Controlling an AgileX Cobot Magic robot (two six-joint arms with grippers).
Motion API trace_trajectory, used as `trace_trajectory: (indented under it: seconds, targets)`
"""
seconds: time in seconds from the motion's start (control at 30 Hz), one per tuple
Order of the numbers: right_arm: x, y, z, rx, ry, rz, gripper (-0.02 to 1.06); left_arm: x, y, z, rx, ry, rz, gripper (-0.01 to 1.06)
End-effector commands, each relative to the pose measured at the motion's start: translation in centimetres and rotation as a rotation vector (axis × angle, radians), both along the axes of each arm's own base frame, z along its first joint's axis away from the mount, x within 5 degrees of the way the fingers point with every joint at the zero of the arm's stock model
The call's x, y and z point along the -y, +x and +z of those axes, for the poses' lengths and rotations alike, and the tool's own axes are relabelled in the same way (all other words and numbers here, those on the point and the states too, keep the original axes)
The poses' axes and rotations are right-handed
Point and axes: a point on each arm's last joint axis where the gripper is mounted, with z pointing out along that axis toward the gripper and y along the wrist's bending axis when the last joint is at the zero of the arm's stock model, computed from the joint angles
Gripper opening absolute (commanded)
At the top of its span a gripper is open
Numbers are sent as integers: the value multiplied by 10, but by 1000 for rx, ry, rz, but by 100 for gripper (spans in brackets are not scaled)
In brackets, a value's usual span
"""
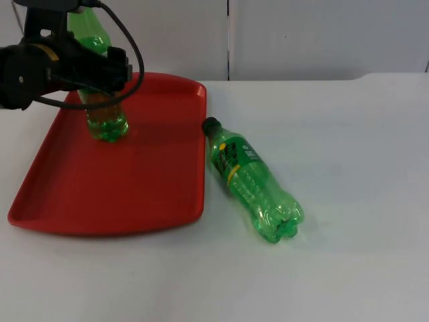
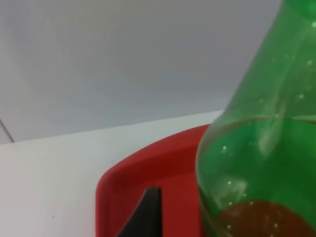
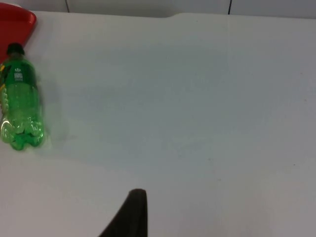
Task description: Place the bottle upright on the tray.
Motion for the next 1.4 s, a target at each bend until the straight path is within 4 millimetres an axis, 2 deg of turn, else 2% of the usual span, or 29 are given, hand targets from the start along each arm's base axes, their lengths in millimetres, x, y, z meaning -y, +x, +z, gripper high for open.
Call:
trace_trajectory:
  seconds: [0.0,0.57,0.7,0.73,0.87,1.17,1.37]
  targets:
    - [0,0,0,8,-4,-4,97,-1,1,1,-2,-27,24,91]
    - [0,0,0,8,-4,-4,97,-3,-1,-3,-52,-45,51,91]
    - [0,0,0,8,-4,-4,97,-2,-1,-3,-52,-29,31,99]
    - [0,0,0,8,-4,-4,97,-2,-1,-4,-54,-29,30,104]
    - [0,0,0,8,-4,-4,97,-2,-3,-6,-109,-39,46,105]
    - [0,0,0,8,-4,-4,97,-3,-14,11,-253,-77,69,105]
    - [0,0,0,8,-4,-4,97,-2,-32,29,-427,-86,54,105]
